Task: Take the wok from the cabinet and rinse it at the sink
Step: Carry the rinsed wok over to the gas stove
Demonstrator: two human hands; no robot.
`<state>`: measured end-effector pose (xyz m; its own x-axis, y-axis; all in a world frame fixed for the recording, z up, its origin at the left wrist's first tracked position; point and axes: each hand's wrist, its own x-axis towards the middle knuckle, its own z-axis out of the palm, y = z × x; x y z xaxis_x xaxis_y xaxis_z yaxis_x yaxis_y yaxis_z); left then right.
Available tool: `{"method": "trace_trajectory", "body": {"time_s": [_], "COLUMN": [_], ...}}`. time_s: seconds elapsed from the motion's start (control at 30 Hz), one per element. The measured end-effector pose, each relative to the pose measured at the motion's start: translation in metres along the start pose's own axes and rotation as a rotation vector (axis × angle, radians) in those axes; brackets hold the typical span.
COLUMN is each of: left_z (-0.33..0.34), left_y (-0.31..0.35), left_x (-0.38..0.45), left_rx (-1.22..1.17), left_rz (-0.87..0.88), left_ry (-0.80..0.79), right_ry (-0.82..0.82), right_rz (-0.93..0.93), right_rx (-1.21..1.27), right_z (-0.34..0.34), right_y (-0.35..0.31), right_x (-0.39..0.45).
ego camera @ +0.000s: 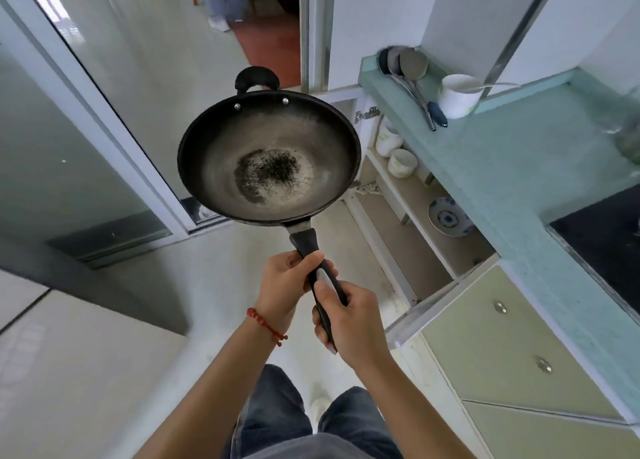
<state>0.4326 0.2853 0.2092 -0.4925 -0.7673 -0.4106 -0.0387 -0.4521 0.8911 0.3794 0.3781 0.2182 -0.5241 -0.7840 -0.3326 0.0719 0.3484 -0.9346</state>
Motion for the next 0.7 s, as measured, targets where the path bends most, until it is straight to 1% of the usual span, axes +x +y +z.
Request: {"method": "trace_trajectory", "body": {"time_s": [0.13, 0.27, 0.4, 0.57, 0.7], "left_z": [-0.007, -0.017, -0.019, -0.002, 0.025], "left_y": [0.022, 0.05, 0.068, 0.074, 0.069], "left_x": [0.049, 0.092, 0.122, 0.141, 0.145], "left_rx": [0.058, 0.14, 0.221, 0.257, 0.284], "left_rz": [-0.011, -0.033, -0.06, -0.13, -0.17], "left_ry": [-0.133, -0.293, -0.441, -0.598, -0.722], "right_ry": [0.131, 0.281, 0.43, 0.602, 0.737], "right_rz": [0.039, 0.093, 0.07, 0.068, 0.094], "right_rx": [0.067, 0.237, 0.334, 0.386, 0.45], "right_z": [0.019, 0.045, 0.064, 0.067, 0.054], "right_y": [-0.019, -0.041, -0.057, -0.065, -0.062], "right_x": [0.037, 0.066, 0.085, 0.093, 0.095]}}
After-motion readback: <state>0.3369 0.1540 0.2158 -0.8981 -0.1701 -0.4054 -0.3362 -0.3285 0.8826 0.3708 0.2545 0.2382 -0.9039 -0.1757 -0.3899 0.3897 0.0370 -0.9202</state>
